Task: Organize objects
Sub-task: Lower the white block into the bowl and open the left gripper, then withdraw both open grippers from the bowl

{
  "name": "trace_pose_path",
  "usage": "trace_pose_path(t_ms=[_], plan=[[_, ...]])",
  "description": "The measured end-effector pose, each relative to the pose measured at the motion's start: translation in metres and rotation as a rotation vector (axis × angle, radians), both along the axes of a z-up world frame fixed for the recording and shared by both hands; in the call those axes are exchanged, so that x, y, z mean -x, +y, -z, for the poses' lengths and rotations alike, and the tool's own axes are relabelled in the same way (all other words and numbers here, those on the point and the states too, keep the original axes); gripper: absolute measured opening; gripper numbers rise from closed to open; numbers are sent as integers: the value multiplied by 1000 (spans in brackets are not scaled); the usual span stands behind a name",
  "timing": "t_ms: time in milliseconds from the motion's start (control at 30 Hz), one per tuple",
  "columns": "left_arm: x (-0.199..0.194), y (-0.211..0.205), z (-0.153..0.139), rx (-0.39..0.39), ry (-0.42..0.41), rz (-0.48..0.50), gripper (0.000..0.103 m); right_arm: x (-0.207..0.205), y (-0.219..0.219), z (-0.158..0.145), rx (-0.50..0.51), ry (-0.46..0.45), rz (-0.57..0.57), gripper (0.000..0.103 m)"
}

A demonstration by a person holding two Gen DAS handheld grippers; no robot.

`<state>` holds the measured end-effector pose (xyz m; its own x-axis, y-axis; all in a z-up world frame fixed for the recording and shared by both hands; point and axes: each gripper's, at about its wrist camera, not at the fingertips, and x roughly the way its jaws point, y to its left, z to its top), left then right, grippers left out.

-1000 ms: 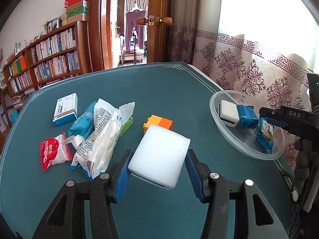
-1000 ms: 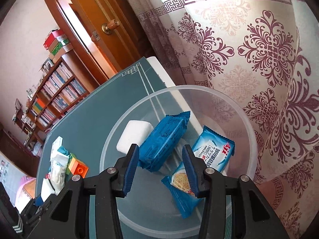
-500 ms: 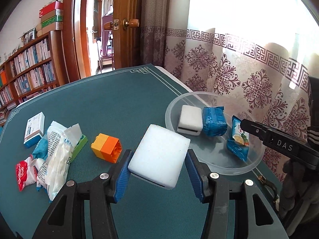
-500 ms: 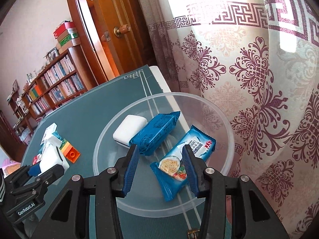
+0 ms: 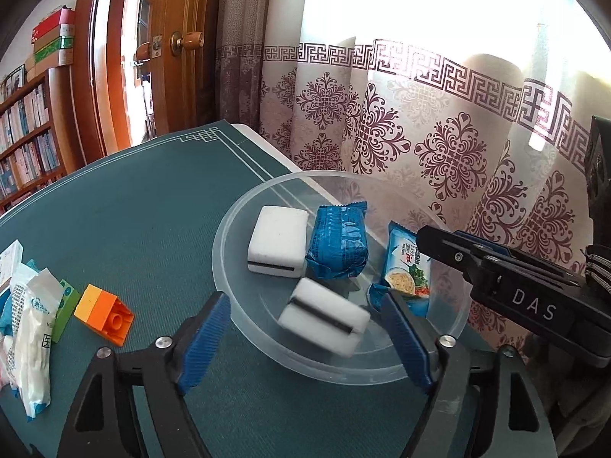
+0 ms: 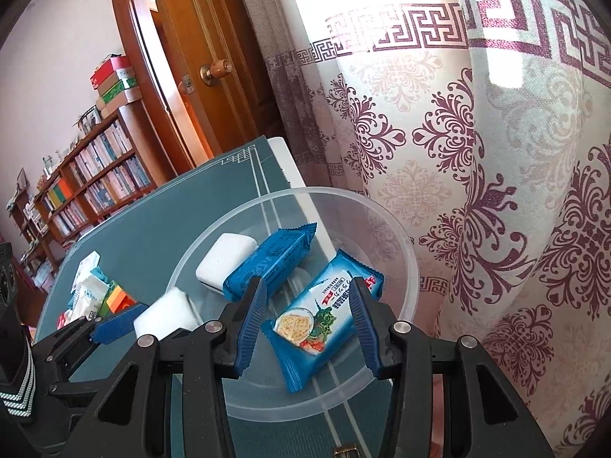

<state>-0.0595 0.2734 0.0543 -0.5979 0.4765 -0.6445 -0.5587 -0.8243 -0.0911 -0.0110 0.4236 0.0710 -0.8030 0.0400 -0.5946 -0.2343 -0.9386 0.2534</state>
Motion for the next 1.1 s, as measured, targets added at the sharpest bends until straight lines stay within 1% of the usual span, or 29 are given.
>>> trace_pose_path(t_ms=[167,367,500,867,1100], plan=[[4,-9,7,-5,-25,-26,88,0,3,2,4,-1,11,47],[4,-21,11,-6,-41,-61,88,2,-3,3,-6,-10,-2,47],[3,-31,10,-9,-41,-86,88,1,-6,2,-11,-8,-6,47],[1,-58,11,-2,-54,-166,92,-4,-18,-5,-19,4,-36,47],[0,-78,9,-6,-50,-212,95,-6,-31,-6,-28,2,-65,50]])
